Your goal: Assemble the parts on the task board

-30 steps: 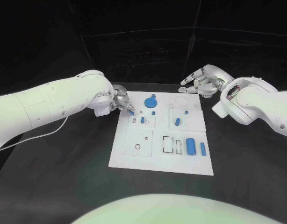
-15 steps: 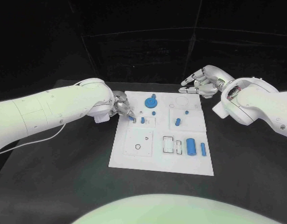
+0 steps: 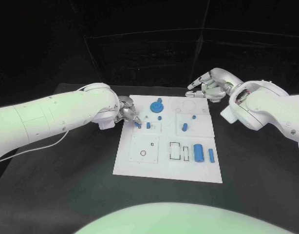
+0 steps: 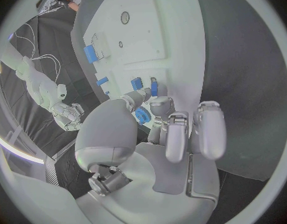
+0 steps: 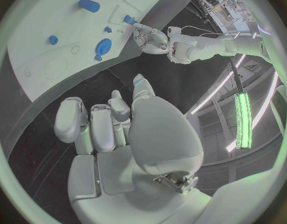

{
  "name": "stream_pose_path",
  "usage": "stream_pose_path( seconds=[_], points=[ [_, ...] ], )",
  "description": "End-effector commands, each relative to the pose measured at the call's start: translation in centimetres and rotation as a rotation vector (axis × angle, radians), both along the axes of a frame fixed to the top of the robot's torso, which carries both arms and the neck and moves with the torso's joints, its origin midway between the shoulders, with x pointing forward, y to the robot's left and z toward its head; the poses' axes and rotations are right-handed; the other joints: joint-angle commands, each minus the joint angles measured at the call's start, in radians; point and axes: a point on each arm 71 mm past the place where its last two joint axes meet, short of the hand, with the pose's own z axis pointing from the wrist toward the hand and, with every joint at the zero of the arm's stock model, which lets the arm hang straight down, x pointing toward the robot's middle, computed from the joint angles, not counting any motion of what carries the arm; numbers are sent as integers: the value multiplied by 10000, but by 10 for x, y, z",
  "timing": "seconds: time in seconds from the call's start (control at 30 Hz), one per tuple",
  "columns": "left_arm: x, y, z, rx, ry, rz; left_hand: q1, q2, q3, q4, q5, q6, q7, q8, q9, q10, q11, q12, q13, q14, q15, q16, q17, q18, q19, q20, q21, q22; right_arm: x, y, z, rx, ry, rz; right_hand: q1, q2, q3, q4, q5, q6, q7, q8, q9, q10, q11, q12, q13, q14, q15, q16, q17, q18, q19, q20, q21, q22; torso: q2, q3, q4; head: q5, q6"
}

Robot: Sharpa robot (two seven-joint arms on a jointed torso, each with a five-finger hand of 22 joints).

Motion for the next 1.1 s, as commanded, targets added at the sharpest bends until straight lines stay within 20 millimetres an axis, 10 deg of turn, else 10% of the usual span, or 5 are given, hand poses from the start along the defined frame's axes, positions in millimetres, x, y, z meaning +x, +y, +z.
stream_pose_path(
  seconds=[0.03,1.1],
  points=[
    [-1,0,-1,156,55,-67,17,88,1211,-1164,48,34,-57,69,-3,40,-1,-45,-6,1021,-72,31,2634,35,172,-33,-43,83,0,1,1,-14,-16,98,28,97,-71,2,43,-6,-18,64,-8,-26,-50,37,-11,310,-94,-38,6,176,-45,6,-66,-4,0,0,0,2,2],
    [-3,-5,-5,420,442,-315,11,-20,1236,-1260,197,56,-94,176,41,80,-34,-29,-1,1021,-92,31,2634,33,174,-50,-41,97,1,2,0,-49,50,146,32,101,-73,3,58,-7,-18,65,-8,-28,-51,36,-14,309,-94,-45,-4,178,-50,5,-72,-13,1,-8,6,-8,-85]
  ],
)
